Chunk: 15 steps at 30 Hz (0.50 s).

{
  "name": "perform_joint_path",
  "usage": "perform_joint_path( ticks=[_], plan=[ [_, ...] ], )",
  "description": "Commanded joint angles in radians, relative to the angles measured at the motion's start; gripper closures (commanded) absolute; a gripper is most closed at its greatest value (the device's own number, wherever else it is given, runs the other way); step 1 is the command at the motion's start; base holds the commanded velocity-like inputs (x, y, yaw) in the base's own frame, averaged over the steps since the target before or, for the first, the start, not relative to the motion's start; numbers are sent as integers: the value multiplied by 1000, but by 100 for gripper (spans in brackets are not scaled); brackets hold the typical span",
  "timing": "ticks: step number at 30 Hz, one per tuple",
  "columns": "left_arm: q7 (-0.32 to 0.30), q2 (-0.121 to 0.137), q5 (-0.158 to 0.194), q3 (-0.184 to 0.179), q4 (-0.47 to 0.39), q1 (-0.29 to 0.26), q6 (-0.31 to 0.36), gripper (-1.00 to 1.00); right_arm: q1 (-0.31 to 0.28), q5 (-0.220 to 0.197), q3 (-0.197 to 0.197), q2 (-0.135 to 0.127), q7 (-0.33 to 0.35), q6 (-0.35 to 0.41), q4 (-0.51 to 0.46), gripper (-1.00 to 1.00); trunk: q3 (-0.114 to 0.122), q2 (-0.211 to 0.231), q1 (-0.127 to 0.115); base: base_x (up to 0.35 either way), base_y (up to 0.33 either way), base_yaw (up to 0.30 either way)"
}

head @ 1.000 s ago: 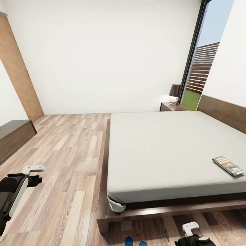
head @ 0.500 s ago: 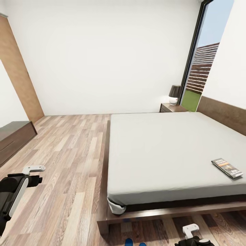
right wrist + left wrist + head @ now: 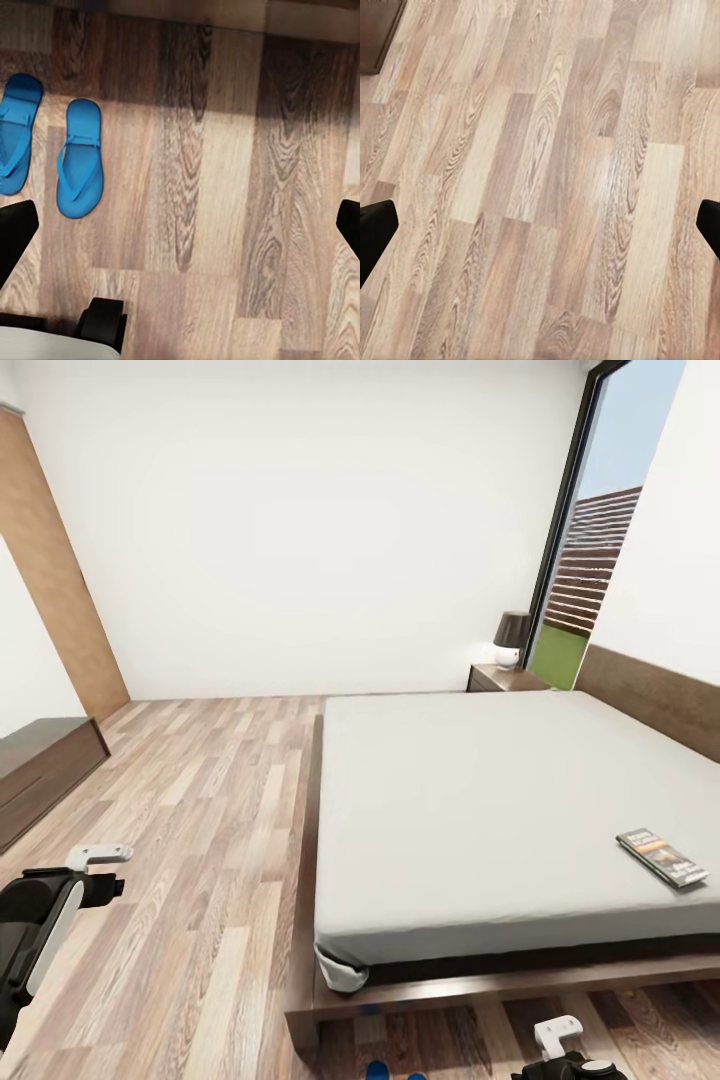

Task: In the bedroom, move the book from the bed onto either nightstand, and place the two sandals side by side next to the bed.

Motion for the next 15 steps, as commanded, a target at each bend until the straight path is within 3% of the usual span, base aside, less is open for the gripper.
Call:
perform_joint_path(
  ticks=[1,15],
  plan=[
    [7,0,7,-1,-1,-1,4,-100,0,4,3,-1,3,5,-2,-100,2,7,-4,0,0,0],
    [7,0,7,-1,-1,0,4,-100,0,6,5,1,2,5,-2,-100,46,105,-58,0,0,0]
  ],
)
